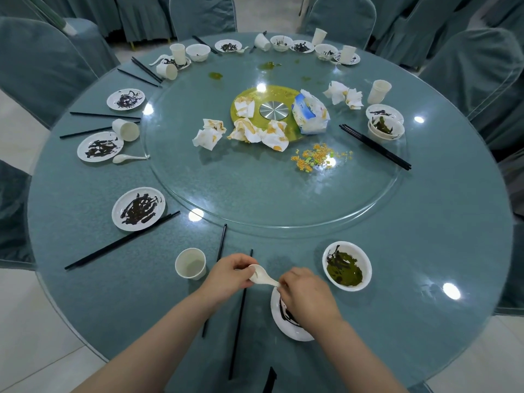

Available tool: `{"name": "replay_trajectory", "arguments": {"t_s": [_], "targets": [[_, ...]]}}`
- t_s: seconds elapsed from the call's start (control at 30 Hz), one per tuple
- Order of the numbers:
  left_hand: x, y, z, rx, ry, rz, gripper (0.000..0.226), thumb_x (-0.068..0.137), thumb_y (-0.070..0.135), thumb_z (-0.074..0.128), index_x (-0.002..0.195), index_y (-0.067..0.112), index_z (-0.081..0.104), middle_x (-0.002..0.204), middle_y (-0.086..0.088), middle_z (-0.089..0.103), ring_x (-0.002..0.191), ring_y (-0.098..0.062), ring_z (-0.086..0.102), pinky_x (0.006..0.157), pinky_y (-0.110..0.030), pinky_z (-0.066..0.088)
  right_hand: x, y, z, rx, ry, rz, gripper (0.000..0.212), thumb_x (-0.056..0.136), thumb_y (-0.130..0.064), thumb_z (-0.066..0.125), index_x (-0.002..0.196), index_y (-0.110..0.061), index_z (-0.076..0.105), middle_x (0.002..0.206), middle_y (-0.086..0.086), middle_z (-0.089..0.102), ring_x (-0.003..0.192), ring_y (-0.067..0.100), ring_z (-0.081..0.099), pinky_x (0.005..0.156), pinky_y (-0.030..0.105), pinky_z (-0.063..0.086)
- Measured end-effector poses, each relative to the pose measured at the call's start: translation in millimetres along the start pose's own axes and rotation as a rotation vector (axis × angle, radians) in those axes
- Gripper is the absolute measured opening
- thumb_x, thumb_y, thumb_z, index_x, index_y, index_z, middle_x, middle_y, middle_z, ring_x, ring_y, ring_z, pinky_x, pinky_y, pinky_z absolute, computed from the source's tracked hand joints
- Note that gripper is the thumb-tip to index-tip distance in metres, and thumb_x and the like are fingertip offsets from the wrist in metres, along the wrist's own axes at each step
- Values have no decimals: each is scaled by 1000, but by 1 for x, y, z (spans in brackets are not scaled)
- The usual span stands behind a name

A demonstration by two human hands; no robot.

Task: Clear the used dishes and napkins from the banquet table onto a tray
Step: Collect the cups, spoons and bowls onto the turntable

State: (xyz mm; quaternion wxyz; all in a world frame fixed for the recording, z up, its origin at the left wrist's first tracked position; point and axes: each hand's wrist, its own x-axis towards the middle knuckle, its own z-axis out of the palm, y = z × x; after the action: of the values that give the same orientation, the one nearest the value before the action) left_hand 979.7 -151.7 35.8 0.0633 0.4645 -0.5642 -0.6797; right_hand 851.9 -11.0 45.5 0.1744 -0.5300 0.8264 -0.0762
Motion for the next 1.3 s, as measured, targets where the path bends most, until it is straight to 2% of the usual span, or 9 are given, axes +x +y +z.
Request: {"name": "replay_trajectory", "arguments": {"t_s": [0.2, 0.27, 0.4, 0.53, 0.67, 0.8, 0.93, 1.07, 1.3], "targets": [[4, 1, 8, 47, -41, 32, 21, 89, 18, 68, 109, 22, 64, 110, 0, 64, 103, -13, 63, 71, -21, 56, -7, 20, -3, 37, 67, 28, 23, 96, -30, 48, 100, -14, 64, 99, 1, 60, 97, 20, 54, 76, 26, 39], [5, 2, 9, 83, -26, 49, 23, 89, 20, 67, 111, 24, 61, 110, 2, 62, 105, -13, 61, 72, -21, 56, -9, 37, -7, 47, 119, 100, 19, 93, -29, 53, 92, -14, 65, 92, 0, 61, 92, 18, 55, 76, 26, 42], [7, 4, 9, 153, 10, 80, 18, 90, 19, 66, 107, 25, 62, 105, 6, 63, 100, -14, 63, 77, -26, 57, -14, 76, -21, 1, 166, 339, 14, 91, -28, 53, 85, -17, 60, 87, -4, 57, 80, 16, 48, 62, 26, 37], [10, 4, 4, 184, 21, 89, 19, 90, 20, 66, 109, 23, 65, 106, 8, 64, 99, -10, 63, 81, -27, 57, -20, 105, -27, -93, 86, 512, 15, 90, -22, 51, 90, -13, 63, 95, 3, 62, 85, 24, 58, 62, 28, 43], [12, 4, 2, 207, 29, 97, 19, 90, 20, 66, 109, 20, 65, 108, 6, 64, 100, -10, 63, 84, -31, 57, -21, 118, -23, -130, 17, 585, 17, 90, -18, 49, 99, -14, 63, 100, 4, 63, 89, 24, 58, 64, 28, 42], [11, 5, 2, 230, 21, 111, 17, 90, 20, 66, 106, 22, 66, 107, 7, 65, 99, -10, 64, 86, -33, 56, -19, 119, -19, -157, -31, 567, 18, 92, -21, 50, 102, -15, 63, 103, 2, 61, 91, 21, 57, 65, 28, 45], [10, 7, 0, 327, 50, 155, 16, 90, 22, 66, 105, 23, 66, 103, 12, 66, 92, -1, 61, 76, -13, 46, -13, 116, -21, -165, -5, 541, 18, 92, -26, 52, 106, -17, 60, 110, 0, 58, 100, 21, 55, 67, 27, 43], [11, 13, -6, 349, 83, 177, 14, 90, 22, 65, 104, 24, 65, 102, 16, 65, 89, 1, 60, 71, -8, 41, -3, 102, -26, -144, 75, 470, 20, 93, -25, 50, 107, -17, 62, 113, -1, 59, 103, 22, 54, 73, 31, 47], [22, 28, -37, 244, 149, 237, 14, 89, 19, 67, 102, 22, 67, 100, 10, 70, 94, -4, 64, 86, -18, 48, 31, 55, -19, -89, 49, 190, 22, 95, -23, 44, 106, -18, 63, 107, -2, 62, 97, 19, 56, 73, 30, 45]]}}
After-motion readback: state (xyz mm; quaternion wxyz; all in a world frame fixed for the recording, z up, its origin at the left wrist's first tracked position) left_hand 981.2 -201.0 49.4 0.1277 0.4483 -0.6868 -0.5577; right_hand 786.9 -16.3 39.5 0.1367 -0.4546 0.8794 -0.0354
